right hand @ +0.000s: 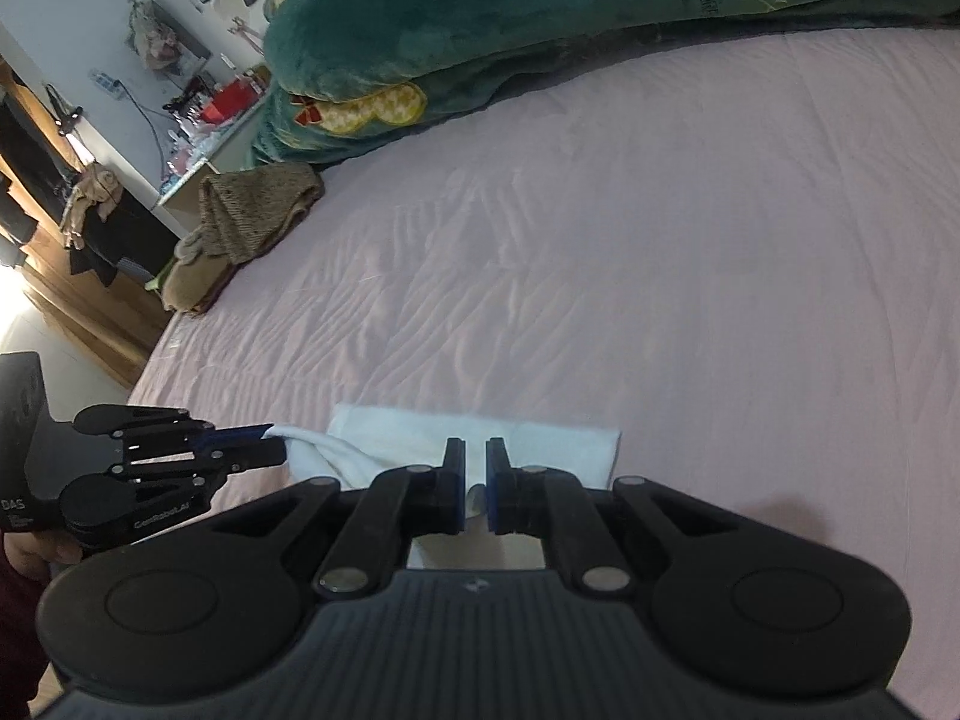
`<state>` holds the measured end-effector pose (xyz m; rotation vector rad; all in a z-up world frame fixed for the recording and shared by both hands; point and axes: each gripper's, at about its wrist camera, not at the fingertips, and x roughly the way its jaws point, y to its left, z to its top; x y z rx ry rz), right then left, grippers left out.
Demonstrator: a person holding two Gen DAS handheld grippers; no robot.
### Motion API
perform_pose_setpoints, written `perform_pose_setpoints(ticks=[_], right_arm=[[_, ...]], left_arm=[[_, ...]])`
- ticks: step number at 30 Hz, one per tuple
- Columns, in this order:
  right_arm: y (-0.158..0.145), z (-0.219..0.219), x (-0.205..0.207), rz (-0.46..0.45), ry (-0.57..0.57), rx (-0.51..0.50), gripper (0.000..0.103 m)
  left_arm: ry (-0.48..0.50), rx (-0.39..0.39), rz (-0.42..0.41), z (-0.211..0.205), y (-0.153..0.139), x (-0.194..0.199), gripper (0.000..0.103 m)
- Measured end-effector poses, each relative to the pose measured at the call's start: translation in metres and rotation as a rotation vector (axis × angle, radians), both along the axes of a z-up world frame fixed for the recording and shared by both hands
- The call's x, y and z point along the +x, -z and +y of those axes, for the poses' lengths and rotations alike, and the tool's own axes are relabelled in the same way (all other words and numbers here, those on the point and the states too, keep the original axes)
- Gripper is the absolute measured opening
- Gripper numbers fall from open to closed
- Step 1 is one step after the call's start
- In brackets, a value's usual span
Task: Fold clothes
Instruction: 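Lift the T-shirt end with both tools and fold it over the rest, then open both tools and release the folded T-shirt onto the bed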
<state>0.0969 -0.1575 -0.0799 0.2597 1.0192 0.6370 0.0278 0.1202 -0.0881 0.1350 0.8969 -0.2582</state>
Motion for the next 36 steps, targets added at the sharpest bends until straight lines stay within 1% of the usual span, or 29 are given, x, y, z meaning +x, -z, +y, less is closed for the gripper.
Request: perform_pose_setpoints(ticks=[3, 6, 12, 14, 15, 18, 24, 27, 29, 30, 31, 32, 34, 36], right_arm=[[0.008, 0.005, 0.020, 0.011, -0.015, -0.028, 0.007], [0.017, 0.017, 0.036, 0.007, -0.048, -0.090, 0.007], [0.030, 0.040, 0.054, -0.005, -0.122, -0.223, 0.007], [0.031, 0.046, 0.056, -0.014, -0.140, -0.263, 0.007], [0.031, 0.048, 0.057, -0.019, -0.148, -0.281, 0.007], [0.030, 0.054, 0.057, -0.037, -0.158, -0.314, 0.007], [0.018, 0.076, 0.046, -0.108, -0.212, -0.388, 0.007], [0.008, 0.088, 0.039, -0.153, -0.240, -0.446, 0.009], [0.001, 0.093, 0.036, -0.173, -0.247, -0.472, 0.012], [-0.003, 0.095, 0.033, -0.184, -0.249, -0.479, 0.014], [-0.007, 0.096, 0.031, -0.194, -0.251, -0.486, 0.020], [-0.011, 0.098, 0.029, -0.204, -0.252, -0.493, 0.025], [-0.020, 0.101, 0.023, -0.221, -0.254, -0.506, 0.056], [-0.029, 0.106, 0.012, -0.246, -0.267, -0.522, 0.066]], left_arm=[[-0.016, 0.006, 0.025, 0.005, 0.011, 0.016, 0.009], [-0.023, 0.031, 0.036, 0.004, 0.021, 0.027, 0.010], [-0.034, 0.056, 0.054, 0.002, 0.034, 0.042, 0.011], [-0.052, 0.065, 0.052, 0.003, 0.034, 0.043, 0.015], [-0.064, 0.071, 0.050, 0.003, 0.033, 0.045, 0.020], [-0.096, 0.080, 0.044, 0.004, 0.030, 0.046, 0.021], [-0.108, 0.103, 0.022, 0.001, 0.021, 0.040, 0.021], [-0.112, 0.121, 0.014, 0.002, 0.015, 0.032, 0.021], [-0.114, 0.127, 0.009, 0.003, 0.009, 0.026, 0.024], [-0.117, 0.130, 0.004, 0.004, 0.006, 0.023, 0.027], [-0.121, 0.132, -0.002, 0.004, 0.003, 0.020, 0.032], [-0.124, 0.133, -0.008, 0.005, -0.001, 0.017, 0.033], [-0.132, 0.133, -0.018, 0.006, -0.008, 0.011, 0.038], [-0.136, 0.134, -0.030, 0.006, -0.016, 0.002, 0.039]])
